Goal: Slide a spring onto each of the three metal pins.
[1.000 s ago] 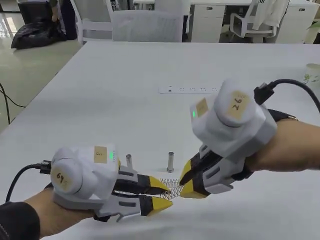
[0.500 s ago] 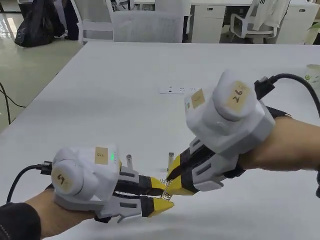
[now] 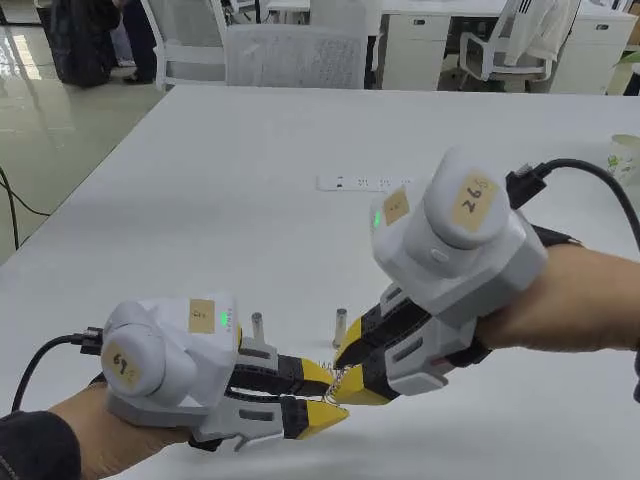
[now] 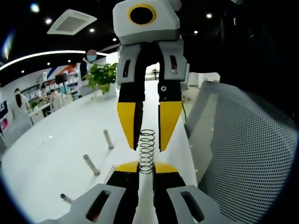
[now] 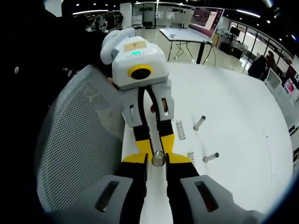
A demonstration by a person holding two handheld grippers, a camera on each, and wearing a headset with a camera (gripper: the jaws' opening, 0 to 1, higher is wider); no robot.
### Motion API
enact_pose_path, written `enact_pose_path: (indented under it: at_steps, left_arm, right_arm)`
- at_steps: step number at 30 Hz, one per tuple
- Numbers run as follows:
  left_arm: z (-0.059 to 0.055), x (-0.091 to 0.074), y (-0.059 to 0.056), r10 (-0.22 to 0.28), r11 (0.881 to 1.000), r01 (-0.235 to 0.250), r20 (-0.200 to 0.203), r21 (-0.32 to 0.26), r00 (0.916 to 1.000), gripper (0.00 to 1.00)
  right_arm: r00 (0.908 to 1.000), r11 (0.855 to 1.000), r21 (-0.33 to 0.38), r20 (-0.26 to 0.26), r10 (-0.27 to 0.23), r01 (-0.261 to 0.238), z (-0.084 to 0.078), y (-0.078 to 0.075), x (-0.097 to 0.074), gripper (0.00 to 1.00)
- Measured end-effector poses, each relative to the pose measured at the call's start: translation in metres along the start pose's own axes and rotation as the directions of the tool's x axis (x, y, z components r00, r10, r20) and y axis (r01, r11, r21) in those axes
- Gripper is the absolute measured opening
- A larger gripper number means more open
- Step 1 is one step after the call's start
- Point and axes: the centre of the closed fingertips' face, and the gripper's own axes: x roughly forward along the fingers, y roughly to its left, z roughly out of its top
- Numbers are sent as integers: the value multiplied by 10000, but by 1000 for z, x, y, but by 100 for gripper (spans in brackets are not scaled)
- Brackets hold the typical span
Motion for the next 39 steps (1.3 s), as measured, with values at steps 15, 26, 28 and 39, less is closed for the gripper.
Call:
enact_pose_path:
  at_steps: [15, 26, 28, 39]
  left_arm:
    - [6, 1, -2, -113, 9996, 121, 279, -271, 9995, 2]
    - [2, -3, 4, 153, 9986, -130, 427, -522, 9990, 9]
    - [0, -5, 7, 264, 9977, -236, 442, -632, 9987, 10]
    - [-18, -26, 16, 1015, 9812, -923, 465, -1695, 9937, 30]
  right_arm:
    - [9997, 9999, -131, -242, -71, 68, -3, -1, 3, 8]
    - [9992, 9999, -54, -374, -154, 152, -4, -7, 1, 8]
    - [9990, 9998, -35, -398, -185, 184, -5, -9, 0, 8]
    - [9975, 9991, 222, -616, -360, 374, -18, -16, -7, 8]
